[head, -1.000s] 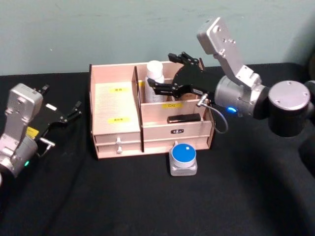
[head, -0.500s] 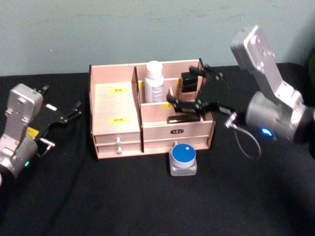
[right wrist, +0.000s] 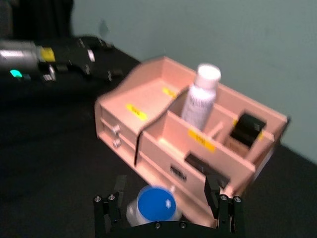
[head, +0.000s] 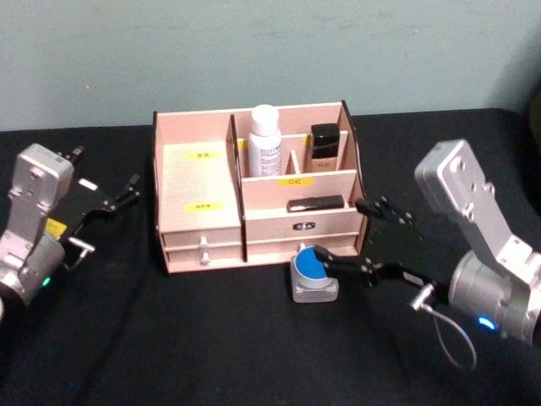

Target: Pick up the facial cleanser and watermelon frost from the table and place them into the tiered storage box.

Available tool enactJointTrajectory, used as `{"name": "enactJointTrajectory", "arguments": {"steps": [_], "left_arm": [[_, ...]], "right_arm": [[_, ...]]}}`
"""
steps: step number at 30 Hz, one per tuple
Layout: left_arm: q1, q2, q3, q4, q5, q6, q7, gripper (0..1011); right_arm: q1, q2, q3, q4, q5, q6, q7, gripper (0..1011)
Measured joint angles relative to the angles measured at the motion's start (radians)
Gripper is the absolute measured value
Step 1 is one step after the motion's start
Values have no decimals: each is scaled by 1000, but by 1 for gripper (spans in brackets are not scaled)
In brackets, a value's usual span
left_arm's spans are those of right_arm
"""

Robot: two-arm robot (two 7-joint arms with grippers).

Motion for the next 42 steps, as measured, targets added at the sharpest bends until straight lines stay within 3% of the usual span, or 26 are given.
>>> {"name": "enactJointTrajectory", "arguments": {"steps": [9, 16, 21, 22, 42], "left_arm": [[0, 0, 0, 0, 0, 0, 0, 1010], [0, 0, 0, 0, 0, 0, 0, 1009], [0, 0, 0, 0, 0, 0, 0, 1010], [0, 0, 0, 0, 0, 0, 0, 1009], [0, 0, 0, 0, 0, 0, 0, 1010]], "right_arm": [[-79, -22, 8, 0, -30, 62, -47, 1000], [-86, -45, 7, 14, -38, 89, -45, 1000], [-67, -79, -1, 45, -54, 123, -45, 1000], [20, -154, -43, 134, -104, 164, -24, 1000], [75, -218, -54, 218, -144, 165, 15, 1000]]}}
